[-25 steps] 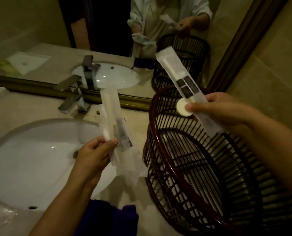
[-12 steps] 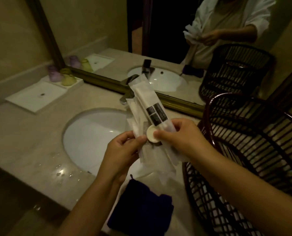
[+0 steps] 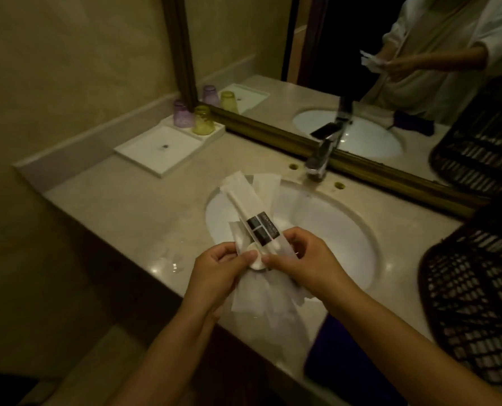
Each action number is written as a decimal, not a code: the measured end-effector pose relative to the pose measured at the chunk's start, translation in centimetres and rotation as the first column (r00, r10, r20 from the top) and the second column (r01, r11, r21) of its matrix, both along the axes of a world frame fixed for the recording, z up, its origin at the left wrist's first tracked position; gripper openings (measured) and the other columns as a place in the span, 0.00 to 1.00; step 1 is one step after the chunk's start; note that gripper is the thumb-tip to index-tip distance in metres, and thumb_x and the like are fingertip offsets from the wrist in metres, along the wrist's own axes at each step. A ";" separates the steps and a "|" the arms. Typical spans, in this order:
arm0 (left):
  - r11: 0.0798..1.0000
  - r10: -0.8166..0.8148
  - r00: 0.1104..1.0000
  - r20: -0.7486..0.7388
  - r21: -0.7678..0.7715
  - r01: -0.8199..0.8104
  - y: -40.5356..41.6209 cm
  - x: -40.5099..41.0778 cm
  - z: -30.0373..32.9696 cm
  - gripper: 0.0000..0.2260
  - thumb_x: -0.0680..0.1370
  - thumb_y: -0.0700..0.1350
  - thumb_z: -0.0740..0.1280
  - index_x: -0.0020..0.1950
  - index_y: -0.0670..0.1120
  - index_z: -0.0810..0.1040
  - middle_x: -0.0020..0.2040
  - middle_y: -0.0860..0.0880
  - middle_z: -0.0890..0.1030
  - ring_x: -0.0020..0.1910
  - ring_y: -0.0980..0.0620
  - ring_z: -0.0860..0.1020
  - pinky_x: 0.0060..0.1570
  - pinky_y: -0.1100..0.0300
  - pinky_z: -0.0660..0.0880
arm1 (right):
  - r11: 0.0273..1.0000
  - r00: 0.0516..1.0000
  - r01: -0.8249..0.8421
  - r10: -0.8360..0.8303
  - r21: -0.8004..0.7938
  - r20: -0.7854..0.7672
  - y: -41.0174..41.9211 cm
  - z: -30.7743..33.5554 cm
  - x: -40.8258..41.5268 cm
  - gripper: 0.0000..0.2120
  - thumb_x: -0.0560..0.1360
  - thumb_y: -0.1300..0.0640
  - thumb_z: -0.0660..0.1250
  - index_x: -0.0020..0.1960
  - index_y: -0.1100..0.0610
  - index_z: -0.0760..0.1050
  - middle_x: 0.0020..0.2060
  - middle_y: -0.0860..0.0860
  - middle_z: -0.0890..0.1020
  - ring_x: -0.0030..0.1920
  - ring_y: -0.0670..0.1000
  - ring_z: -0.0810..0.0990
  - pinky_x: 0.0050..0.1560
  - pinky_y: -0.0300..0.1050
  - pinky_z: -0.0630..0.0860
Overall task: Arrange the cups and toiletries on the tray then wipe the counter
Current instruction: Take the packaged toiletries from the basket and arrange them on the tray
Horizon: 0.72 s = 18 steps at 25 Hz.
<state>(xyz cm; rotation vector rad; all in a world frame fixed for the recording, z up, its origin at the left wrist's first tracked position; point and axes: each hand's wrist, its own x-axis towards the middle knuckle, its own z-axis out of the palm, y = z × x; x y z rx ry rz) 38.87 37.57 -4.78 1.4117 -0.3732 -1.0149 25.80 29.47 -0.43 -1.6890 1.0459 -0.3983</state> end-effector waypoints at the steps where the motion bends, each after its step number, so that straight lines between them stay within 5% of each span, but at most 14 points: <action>1: 1.000 0.005 1.000 0.007 0.017 -0.005 1.0 1.7 -0.3 0.04 0.68 0.40 0.73 0.42 0.45 0.83 0.39 0.45 0.86 0.39 0.48 0.84 0.40 0.56 0.80 | 1.000 1.000 0.003 -0.004 0.008 0.011 0.8 -0.4 1.7 0.11 0.67 0.47 0.72 0.46 0.48 0.75 0.42 0.50 0.81 0.40 0.47 0.81 0.36 0.43 0.81; 5: 0.997 0.048 0.999 -0.003 0.057 -0.048 4.9 7.6 -1.2 0.05 0.69 0.40 0.73 0.44 0.45 0.81 0.38 0.48 0.86 0.39 0.50 0.84 0.35 0.59 0.79 | 1.000 0.998 0.021 -0.022 0.021 0.052 2.9 -1.6 7.9 0.01 0.71 0.54 0.70 0.41 0.51 0.79 0.36 0.50 0.81 0.34 0.44 0.79 0.31 0.32 0.75; 8: 0.990 0.095 0.995 -0.012 0.102 -0.094 7.1 11.0 -1.4 0.06 0.69 0.40 0.73 0.45 0.45 0.80 0.39 0.48 0.86 0.39 0.51 0.84 0.35 0.59 0.79 | 0.996 0.999 -0.035 0.034 0.081 0.013 4.0 -1.8 11.5 0.02 0.69 0.57 0.72 0.38 0.52 0.80 0.39 0.54 0.83 0.39 0.49 0.80 0.39 0.37 0.76; 13: 0.979 0.153 0.987 -0.038 0.138 -0.147 7.8 15.6 -1.9 0.06 0.69 0.39 0.72 0.45 0.46 0.80 0.45 0.45 0.84 0.43 0.49 0.83 0.39 0.56 0.80 | 0.987 0.999 -0.053 0.051 0.150 0.015 3.6 -2.6 15.9 0.03 0.68 0.59 0.73 0.37 0.54 0.80 0.34 0.50 0.82 0.27 0.39 0.77 0.28 0.29 0.71; 18: 0.974 0.193 0.977 -0.089 0.140 -0.179 4.8 19.5 -2.7 0.05 0.70 0.37 0.71 0.43 0.46 0.80 0.41 0.47 0.84 0.35 0.55 0.84 0.30 0.64 0.78 | 0.982 0.997 0.017 -0.031 0.187 0.073 1.6 -4.5 20.3 0.02 0.67 0.60 0.74 0.38 0.56 0.81 0.34 0.50 0.81 0.32 0.42 0.78 0.26 0.26 0.70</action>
